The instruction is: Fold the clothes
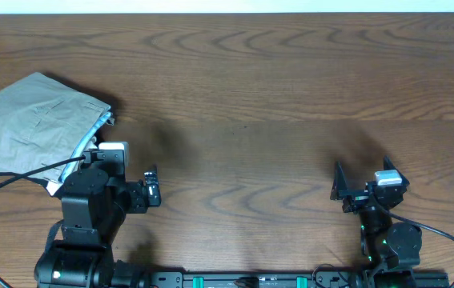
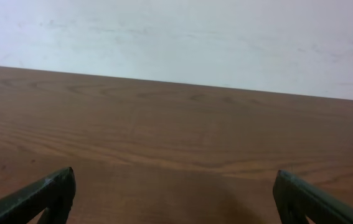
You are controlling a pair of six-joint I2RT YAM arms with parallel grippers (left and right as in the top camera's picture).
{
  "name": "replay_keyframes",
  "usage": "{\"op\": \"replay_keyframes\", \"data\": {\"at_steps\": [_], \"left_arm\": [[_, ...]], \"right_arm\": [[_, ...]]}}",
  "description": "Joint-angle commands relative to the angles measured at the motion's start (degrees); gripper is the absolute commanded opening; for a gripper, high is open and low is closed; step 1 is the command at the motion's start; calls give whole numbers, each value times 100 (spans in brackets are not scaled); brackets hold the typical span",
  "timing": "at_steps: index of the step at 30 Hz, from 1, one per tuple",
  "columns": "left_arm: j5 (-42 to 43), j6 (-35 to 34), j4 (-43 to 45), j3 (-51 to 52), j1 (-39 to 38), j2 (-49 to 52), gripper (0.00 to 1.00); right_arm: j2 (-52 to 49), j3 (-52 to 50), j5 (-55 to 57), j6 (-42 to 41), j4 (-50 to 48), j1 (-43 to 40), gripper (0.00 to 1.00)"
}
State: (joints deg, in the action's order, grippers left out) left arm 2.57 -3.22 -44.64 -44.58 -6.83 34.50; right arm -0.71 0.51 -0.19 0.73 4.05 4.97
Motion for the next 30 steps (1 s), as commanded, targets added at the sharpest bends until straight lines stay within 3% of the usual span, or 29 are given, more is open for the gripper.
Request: {"op": "replay_keyframes", "data": {"at_steps": [1,11,21,24,30], "left_arm": [[-48,-92,4,-11,-17,-2,98],[-63,-87,-39,146,-17,-466,98],[-111,-92,-87,1587,-17,-2286,98],[-107,-101,332,2173,-15,-2863,98],[-114,-92,2028,3200,-11,-3423,98]], "right_arm": [[39,-20,33,107,17,-94,99],[39,-20,33,107,17,-94,99],[39,-20,33,107,17,-94,99],[39,-20,33,107,17,-94,99],[39,-20,33,107,17,-94,99]]}}
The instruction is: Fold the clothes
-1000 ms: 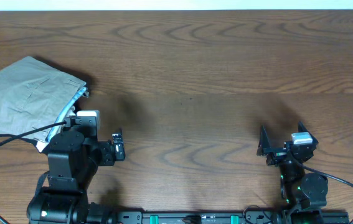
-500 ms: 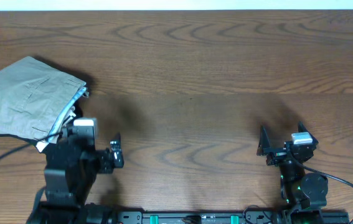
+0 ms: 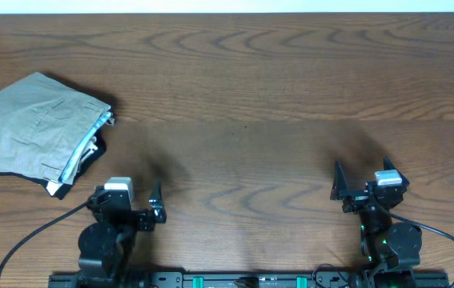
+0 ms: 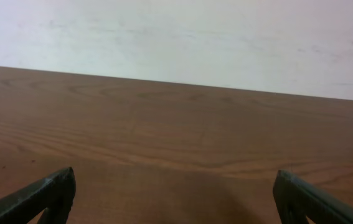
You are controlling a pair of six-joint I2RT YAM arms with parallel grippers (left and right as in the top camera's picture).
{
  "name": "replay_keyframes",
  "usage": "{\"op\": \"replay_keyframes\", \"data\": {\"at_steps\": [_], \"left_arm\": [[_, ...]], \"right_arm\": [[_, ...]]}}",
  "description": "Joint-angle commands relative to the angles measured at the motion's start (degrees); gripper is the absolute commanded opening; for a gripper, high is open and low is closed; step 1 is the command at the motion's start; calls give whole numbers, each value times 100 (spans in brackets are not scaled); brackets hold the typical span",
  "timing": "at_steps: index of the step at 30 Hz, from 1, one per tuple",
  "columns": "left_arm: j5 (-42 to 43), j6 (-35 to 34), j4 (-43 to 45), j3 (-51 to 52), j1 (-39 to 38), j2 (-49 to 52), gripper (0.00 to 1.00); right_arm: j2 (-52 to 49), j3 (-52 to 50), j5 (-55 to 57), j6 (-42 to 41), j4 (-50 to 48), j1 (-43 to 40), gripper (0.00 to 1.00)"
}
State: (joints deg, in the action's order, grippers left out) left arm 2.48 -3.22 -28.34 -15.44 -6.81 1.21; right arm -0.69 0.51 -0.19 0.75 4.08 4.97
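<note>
A folded khaki garment (image 3: 30,128) lies on top of a small stack at the table's left edge. Light blue, white and black layers (image 3: 82,160) show along the stack's right side. My left gripper (image 3: 125,198) sits low near the front edge, below and to the right of the stack and apart from it. Its fingers are spread and nothing is between them. My right gripper (image 3: 361,172) rests at the front right, open and empty. In the right wrist view both fingertips (image 4: 48,193) stand wide apart over bare wood, with the gripper (image 4: 176,202) holding nothing.
The brown wooden table (image 3: 251,88) stretches across the overhead view, with a pale wall (image 4: 182,37) behind its far edge. Cables (image 3: 18,240) trail from both arm bases along the front edge.
My left arm stood raised beside the stack's right corner, covering its lower edge. It now sits folded low near the front edge, leaving the stack uncovered. The right arm has not moved.
</note>
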Motion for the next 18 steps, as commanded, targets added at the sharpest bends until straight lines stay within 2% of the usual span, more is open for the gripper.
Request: {"op": "replay_keyframes", "data": {"at_steps": [1,5,7,11,18], "left_arm": [[-105,-92,772,461,-13,-101,98],[-105,-92,2430,1231,-13,-111,98],[-109,-87,2898,1534,-15,-111,98],[-129,-92,2428,1521,-9,-109,98],[-127,-92,2437,1521,-9,-98,98]], "right_arm": [[37,-20,33,105,15,-94,99],[37,-20,33,105,15,-94,99],[37,-20,35,105,15,-94,99],[37,-20,35,105,15,-94,99],[37,-20,33,105,15,-94,99]]}}
